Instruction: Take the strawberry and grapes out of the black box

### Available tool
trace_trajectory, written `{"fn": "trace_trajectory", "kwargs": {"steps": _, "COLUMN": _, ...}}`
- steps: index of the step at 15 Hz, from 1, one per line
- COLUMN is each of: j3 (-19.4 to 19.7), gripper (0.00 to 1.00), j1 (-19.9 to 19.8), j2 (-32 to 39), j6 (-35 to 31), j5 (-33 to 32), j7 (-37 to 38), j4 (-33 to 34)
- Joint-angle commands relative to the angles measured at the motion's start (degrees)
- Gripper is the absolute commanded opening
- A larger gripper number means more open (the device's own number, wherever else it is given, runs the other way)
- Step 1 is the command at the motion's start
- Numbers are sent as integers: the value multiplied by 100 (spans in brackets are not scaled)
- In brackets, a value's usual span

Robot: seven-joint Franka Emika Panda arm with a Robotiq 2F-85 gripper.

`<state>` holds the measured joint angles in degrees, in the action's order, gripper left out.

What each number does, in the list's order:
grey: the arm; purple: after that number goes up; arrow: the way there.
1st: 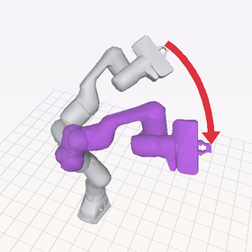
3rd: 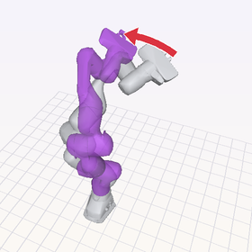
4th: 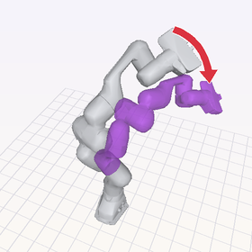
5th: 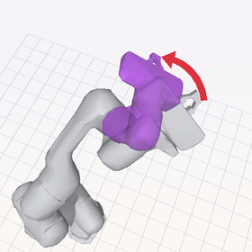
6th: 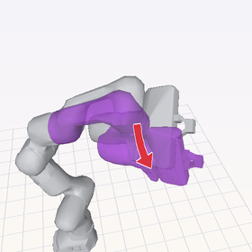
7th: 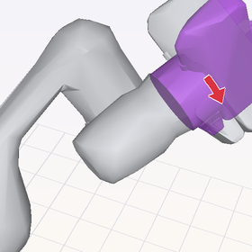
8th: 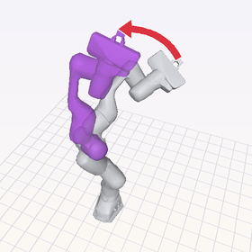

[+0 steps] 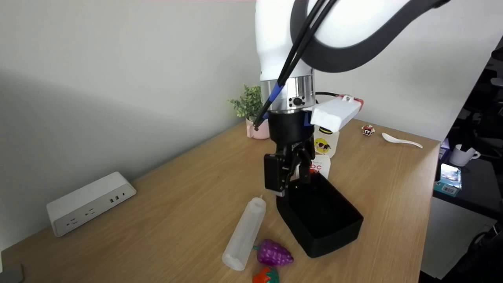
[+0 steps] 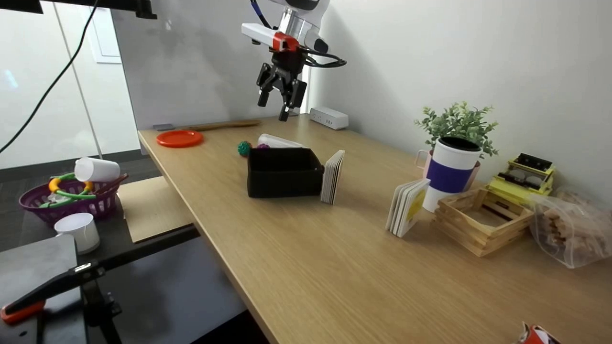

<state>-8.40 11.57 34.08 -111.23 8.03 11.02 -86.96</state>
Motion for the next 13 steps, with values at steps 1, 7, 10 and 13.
{"fn": "trace_trajectory", "kwargs": {"steps": 1, "j3": 222, "gripper": 100, "j1": 49, "j2": -386, "j6": -42, "j5": -51, "j7": 481, "j4": -450}}
{"fn": "trace_trajectory", "kwargs": {"steps": 7, "j3": 421, "gripper": 100, "j1": -16, "j2": -691, "j6": -63, "j5": 4, "j7": 1026, "j4": -755}}
{"fn": "trace_trajectory", "kwargs": {"steps": 10, "j3": 410, "gripper": 100, "j1": -18, "j2": -482, "j6": -3, "j5": 7, "j7": 1028, "j4": -475}}
{"fn": "trace_trajectory", "kwargs": {"steps": 13, "j3": 429, "gripper": 100, "j1": -21, "j2": -561, "j6": -20, "j5": 9, "j7": 1114, "j4": -555}}
